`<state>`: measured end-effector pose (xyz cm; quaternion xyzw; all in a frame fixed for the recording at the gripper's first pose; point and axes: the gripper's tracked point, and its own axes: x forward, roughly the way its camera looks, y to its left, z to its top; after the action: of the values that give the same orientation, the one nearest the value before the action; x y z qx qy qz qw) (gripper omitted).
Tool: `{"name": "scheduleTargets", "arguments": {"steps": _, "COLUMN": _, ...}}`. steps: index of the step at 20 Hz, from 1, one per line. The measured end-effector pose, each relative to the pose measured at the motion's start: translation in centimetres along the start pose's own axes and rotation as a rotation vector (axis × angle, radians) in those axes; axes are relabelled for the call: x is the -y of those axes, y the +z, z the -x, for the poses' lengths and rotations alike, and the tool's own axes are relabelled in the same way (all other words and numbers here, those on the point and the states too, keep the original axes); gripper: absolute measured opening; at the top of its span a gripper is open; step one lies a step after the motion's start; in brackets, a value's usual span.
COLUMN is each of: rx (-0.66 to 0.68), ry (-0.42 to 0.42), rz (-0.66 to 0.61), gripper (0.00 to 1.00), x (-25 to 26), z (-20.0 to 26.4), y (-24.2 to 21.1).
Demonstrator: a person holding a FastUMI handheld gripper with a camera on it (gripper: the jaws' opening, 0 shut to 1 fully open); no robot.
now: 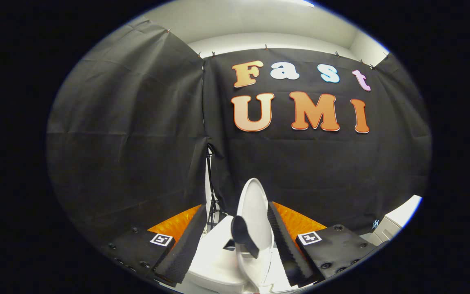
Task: Open the toilet lid.
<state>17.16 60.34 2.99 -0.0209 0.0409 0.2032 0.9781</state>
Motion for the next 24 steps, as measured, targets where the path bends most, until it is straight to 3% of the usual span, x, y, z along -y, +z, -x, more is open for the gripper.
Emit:
{"name": "scheduleTargets", "arguments": {"steps": 1, "rx": 0.011, "ry": 0.006, "rz": -0.011, "gripper": 0.96, "x": 0.8, "z": 0.3, "y": 0.8}}
{"name": "scheduleTargets", "arguments": {"steps": 9, "rx": 0.019, "ry": 0.025, "rz": -0.070, "gripper": 0.95, "x": 10.9, "z": 4.0, "y": 4.5}}
{"name": "scheduleTargets", "arguments": {"steps": 20, "rx": 0.003, "ry": -0.097, "rz": -0.007, "gripper": 0.95, "x": 29.9, "z": 10.9, "y": 2.1}}
{"name": "scheduleTargets", "arguments": {"steps": 24, "rx": 0.010, "ry": -0.118, "rz": -0.006, "gripper": 0.95, "x": 33.7, "z": 13.4, "y": 1.2}}
